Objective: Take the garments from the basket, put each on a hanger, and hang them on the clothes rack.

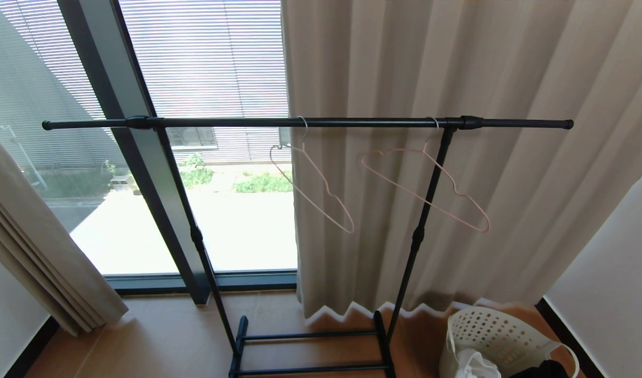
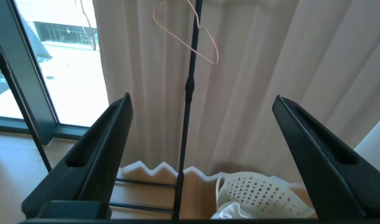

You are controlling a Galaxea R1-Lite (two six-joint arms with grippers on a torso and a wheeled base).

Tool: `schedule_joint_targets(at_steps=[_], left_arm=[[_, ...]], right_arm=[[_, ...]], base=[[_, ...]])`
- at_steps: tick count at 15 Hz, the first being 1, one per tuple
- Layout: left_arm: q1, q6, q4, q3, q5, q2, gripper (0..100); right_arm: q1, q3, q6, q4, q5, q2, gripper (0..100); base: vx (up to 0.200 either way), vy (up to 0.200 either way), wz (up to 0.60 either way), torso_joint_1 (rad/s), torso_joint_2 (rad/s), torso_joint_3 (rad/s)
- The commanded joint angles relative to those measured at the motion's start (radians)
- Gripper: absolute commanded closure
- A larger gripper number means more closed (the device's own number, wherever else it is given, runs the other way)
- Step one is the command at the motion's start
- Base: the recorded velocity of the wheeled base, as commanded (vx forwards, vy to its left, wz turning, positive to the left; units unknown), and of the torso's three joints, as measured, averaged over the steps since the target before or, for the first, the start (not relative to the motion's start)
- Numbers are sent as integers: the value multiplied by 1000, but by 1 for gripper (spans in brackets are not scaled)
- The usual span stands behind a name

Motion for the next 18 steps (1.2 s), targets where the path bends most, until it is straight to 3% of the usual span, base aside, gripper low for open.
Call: schedule_joint_targets(at_steps=[1, 18], left_arm=[[0, 0, 0, 1, 0, 1, 0], [0, 0, 0, 1, 0, 1, 0]], right_arm=[[4, 0, -1, 0, 1, 6, 0], [4, 0, 0, 0, -1, 6, 0]], base=[[0, 0, 0, -124, 305, 154], [0, 0, 0, -168, 406, 231]])
